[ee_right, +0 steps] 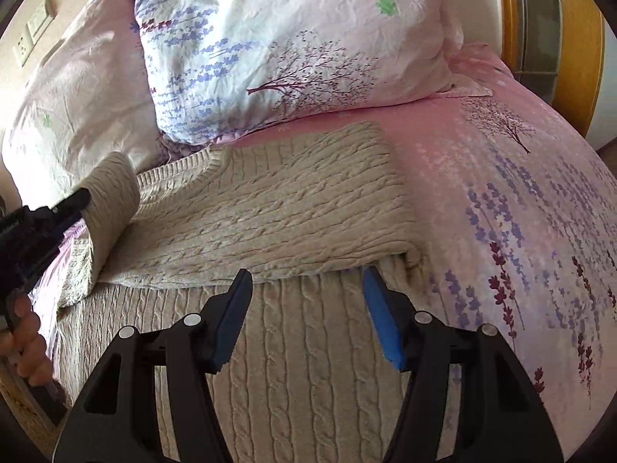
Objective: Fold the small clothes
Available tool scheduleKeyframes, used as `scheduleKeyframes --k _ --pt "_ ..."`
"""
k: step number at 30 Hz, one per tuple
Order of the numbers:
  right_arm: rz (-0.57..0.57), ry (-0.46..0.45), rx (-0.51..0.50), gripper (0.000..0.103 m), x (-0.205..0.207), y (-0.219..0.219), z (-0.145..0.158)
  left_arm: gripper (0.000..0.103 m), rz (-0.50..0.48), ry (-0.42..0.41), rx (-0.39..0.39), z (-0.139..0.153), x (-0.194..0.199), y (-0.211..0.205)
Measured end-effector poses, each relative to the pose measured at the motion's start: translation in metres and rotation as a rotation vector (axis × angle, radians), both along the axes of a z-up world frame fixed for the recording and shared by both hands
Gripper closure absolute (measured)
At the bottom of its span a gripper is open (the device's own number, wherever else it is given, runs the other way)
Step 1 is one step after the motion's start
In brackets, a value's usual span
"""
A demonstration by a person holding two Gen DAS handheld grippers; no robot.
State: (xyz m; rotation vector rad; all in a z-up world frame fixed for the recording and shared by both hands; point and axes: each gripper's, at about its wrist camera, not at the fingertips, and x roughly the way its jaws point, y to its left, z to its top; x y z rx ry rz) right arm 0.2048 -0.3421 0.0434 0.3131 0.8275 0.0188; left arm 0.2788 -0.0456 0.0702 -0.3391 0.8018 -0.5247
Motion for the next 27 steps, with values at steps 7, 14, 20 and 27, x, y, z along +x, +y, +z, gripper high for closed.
scheduleKeyframes --k 7,14,20,27 --pt "-0.056 -0.001 0.077 0.042 0.005 -0.027 0.002 0.061 -0.258 -0.010 0.240 -0.028 -0.021 -0.067" --pt "0.073 0.008 0.266 0.055 0.037 -0.016 0.009 0.051 0.032 -0.019 0.194 -0.011 -0.036 0.072" --pt "0.080 0.110 0.302 0.066 0.077 0.002 -0.012 0.052 0.348 0.128 0.189 -0.028 -0.039 0.202" --pt "0.120 0.097 0.274 0.082 0.078 0.021 -0.014 0.057 0.381 0.228 0.146 -0.051 -0.041 0.236"
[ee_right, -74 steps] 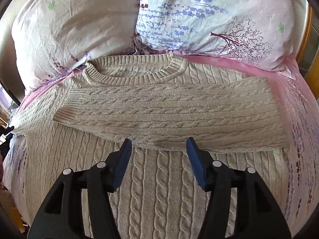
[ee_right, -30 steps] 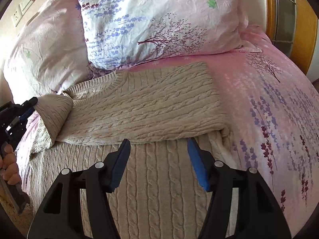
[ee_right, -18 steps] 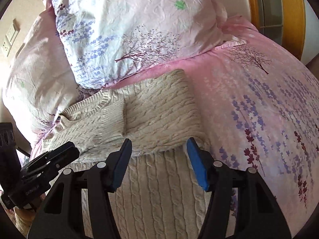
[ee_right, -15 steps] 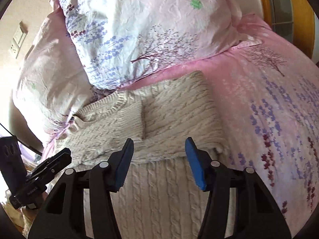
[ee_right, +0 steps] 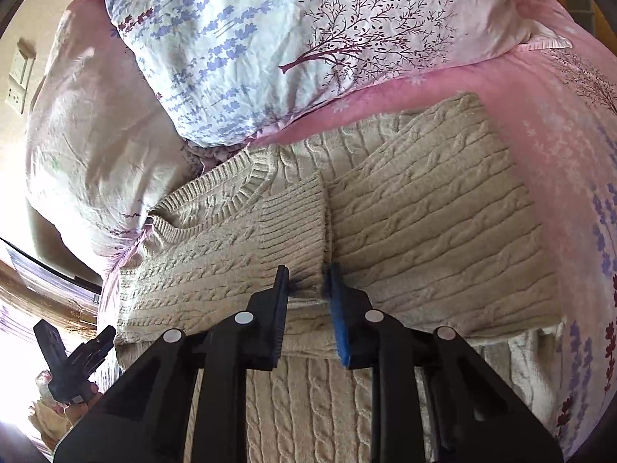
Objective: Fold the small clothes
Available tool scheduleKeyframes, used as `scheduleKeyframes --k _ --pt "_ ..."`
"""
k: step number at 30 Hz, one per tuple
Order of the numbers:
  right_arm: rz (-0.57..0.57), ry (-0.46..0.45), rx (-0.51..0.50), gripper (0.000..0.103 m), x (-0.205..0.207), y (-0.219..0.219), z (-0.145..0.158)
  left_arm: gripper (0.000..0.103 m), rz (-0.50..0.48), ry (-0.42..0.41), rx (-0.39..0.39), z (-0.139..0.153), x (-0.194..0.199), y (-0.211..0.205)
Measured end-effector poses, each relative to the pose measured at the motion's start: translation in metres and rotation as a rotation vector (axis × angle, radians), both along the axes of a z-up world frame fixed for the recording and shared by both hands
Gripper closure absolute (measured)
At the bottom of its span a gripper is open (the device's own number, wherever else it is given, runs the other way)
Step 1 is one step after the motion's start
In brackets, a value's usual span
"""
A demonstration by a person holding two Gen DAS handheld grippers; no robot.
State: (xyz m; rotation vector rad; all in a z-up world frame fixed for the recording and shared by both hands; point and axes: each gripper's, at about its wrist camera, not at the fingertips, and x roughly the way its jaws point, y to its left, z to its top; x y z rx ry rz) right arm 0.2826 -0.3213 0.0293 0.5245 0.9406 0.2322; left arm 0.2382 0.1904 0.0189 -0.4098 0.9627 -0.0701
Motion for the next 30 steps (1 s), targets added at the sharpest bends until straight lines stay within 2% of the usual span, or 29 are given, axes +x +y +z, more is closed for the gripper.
scheduleKeyframes --k 2,4,7,9,10,13,15,18,20,22,23,25,30 --pt "0.013 0.004 -0.025 0.089 0.003 0.004 -0.002 0.066 -0.012 0.015 -0.025 -0.006 0.003 -0.001" --pt "0.017 -0.021 -0.040 0.094 0.003 0.007 0.000 0.077 -0.011 0.005 -0.019 -0.007 0.001 -0.004" --pt "-0.007 -0.171 -0.060 0.095 -0.010 0.007 0.027 0.083 -0.008 0.001 -0.025 -0.009 0.001 -0.003" --pt "-0.032 -0.214 -0.078 0.095 -0.018 0.005 0.037 0.086 -0.007 0.001 -0.032 -0.010 0.002 -0.002" --pt "-0.044 -0.207 -0.082 0.095 -0.021 0.005 0.035 0.087 -0.008 0.001 -0.035 -0.011 0.002 -0.001" --pt "-0.066 -0.109 -0.133 0.095 -0.022 0.008 0.009 0.088 -0.012 -0.004 -0.035 -0.011 0.000 0.001" --pt "-0.076 -0.062 -0.143 0.095 -0.022 0.008 -0.009 0.088 -0.011 -0.004 -0.029 -0.010 0.000 0.000" --pt "-0.069 -0.064 -0.127 0.092 -0.023 0.005 -0.005 0.084 -0.018 -0.015 -0.029 -0.007 -0.005 -0.002" --pt "-0.057 -0.070 -0.106 0.081 -0.033 -0.004 0.002 0.081 -0.024 -0.036 -0.054 -0.001 -0.016 -0.001" --pt "-0.049 -0.111 -0.110 0.058 -0.054 -0.017 0.011 0.069 -0.038 -0.068 -0.077 0.007 -0.036 0.001" --pt "-0.049 -0.129 -0.104 0.054 -0.068 -0.026 0.013 0.067 -0.049 -0.082 -0.096 0.010 -0.047 0.002" --pt "-0.050 -0.147 -0.091 0.053 -0.095 -0.047 0.013 0.060 -0.076 -0.101 -0.128 0.013 -0.073 0.003" --pt "-0.087 -0.090 -0.020 0.053 -0.146 -0.100 -0.004 0.059 -0.106 -0.078 -0.153 0.006 -0.134 0.002"
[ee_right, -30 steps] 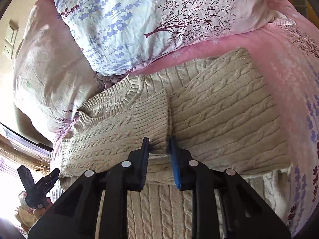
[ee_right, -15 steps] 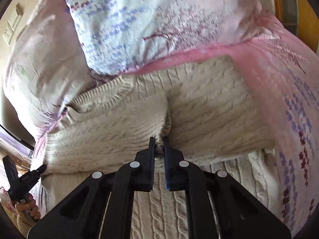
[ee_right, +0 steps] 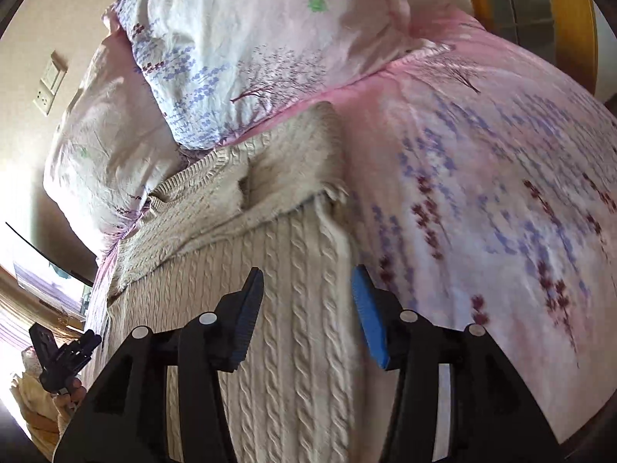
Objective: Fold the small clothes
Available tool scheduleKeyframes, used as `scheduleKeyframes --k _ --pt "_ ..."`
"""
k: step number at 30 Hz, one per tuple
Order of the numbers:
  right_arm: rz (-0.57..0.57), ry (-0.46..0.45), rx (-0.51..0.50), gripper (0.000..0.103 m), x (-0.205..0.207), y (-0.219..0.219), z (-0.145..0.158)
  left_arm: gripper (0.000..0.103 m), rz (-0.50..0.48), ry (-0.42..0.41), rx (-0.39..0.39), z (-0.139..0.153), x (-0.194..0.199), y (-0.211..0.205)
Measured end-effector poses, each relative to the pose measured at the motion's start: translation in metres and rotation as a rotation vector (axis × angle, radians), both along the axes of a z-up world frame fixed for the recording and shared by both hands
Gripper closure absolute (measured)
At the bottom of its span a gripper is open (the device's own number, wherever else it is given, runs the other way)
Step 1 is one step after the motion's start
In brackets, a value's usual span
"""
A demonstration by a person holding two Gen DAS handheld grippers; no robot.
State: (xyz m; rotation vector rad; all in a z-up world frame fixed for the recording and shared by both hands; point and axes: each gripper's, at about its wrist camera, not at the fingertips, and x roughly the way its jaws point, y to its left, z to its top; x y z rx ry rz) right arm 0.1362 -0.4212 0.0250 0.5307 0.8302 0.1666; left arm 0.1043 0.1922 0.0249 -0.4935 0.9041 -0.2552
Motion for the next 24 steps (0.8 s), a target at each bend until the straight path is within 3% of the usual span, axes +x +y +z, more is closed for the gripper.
scheduleKeyframes --k 5,16,20,24 --pt "0.020 0.057 0.113 0.053 -0.031 -0.019 -0.022 0.060 0.012 0.057 -0.084 -0.017 -0.041 -0.003" --pt "0.226 0.059 0.297 0.065 -0.081 0.009 -0.047 0.068 -0.060 0.062 -0.204 -0.027 -0.101 -0.034" --pt "0.281 0.047 0.310 0.067 -0.096 0.018 -0.051 0.074 -0.079 0.074 -0.245 -0.032 -0.115 -0.040" --pt "0.326 0.037 0.310 0.078 -0.107 0.026 -0.052 0.080 -0.097 0.081 -0.266 -0.035 -0.121 -0.046"
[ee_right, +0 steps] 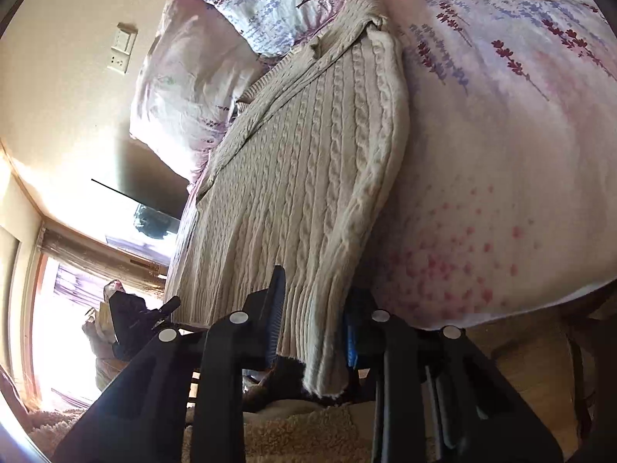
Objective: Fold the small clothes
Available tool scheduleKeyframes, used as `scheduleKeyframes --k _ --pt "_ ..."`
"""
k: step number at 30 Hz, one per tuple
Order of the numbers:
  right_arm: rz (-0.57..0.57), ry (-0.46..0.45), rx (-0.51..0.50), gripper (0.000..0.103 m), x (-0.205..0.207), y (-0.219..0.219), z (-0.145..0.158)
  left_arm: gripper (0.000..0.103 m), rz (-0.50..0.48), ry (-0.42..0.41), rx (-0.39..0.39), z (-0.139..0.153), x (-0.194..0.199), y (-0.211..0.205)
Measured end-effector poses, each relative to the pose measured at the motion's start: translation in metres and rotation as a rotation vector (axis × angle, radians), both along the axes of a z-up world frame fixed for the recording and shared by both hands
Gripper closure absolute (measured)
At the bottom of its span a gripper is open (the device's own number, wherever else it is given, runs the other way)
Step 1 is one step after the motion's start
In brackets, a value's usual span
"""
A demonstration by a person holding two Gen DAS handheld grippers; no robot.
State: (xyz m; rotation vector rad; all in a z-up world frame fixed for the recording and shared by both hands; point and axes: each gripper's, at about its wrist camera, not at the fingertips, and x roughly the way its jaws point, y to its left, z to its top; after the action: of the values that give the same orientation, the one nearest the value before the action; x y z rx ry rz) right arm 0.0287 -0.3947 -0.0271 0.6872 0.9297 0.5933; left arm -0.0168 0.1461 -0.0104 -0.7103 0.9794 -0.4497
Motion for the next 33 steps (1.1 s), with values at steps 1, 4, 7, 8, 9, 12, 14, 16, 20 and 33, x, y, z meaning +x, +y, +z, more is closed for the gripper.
scheduleKeyframes --k 1,4,7,8,9,12,14,16,20,33 --pt "0.005 -0.004 -0.002 0.080 -0.001 0.002 0.000 0.081 -0.007 0.003 -0.004 -0.001 0.000 -0.002" --pt "0.012 -0.004 -0.008 0.080 -0.003 0.006 -0.001 0.087 -0.028 0.019 -0.015 -0.003 0.000 -0.008" --pt "0.006 -0.027 -0.029 0.092 -0.004 0.006 0.002 0.094 -0.033 0.033 -0.007 -0.005 0.001 -0.011" --pt "-0.001 -0.046 -0.036 0.093 -0.005 0.007 0.005 0.095 -0.029 0.034 -0.002 -0.005 0.002 -0.011" --pt "-0.009 -0.068 -0.040 0.093 -0.005 0.006 0.009 0.096 -0.024 0.032 0.005 -0.004 0.001 -0.011" --pt "-0.046 -0.146 -0.055 0.094 -0.006 0.003 0.025 0.097 -0.005 -0.009 0.028 0.005 0.002 -0.007" --pt "-0.086 -0.217 -0.093 0.095 -0.008 0.001 0.040 0.098 0.019 -0.052 0.048 0.017 0.006 -0.001" --pt "-0.128 -0.286 -0.129 0.095 -0.008 -0.002 0.055 0.098 0.051 -0.094 0.069 0.031 0.013 0.008" --pt "-0.193 -0.411 -0.208 0.095 0.000 0.000 0.084 0.098 0.106 -0.202 0.127 0.063 0.034 0.020" --pt "-0.340 -0.650 -0.448 0.095 0.087 0.034 0.141 0.098 0.193 -0.341 0.301 0.128 0.171 0.018"
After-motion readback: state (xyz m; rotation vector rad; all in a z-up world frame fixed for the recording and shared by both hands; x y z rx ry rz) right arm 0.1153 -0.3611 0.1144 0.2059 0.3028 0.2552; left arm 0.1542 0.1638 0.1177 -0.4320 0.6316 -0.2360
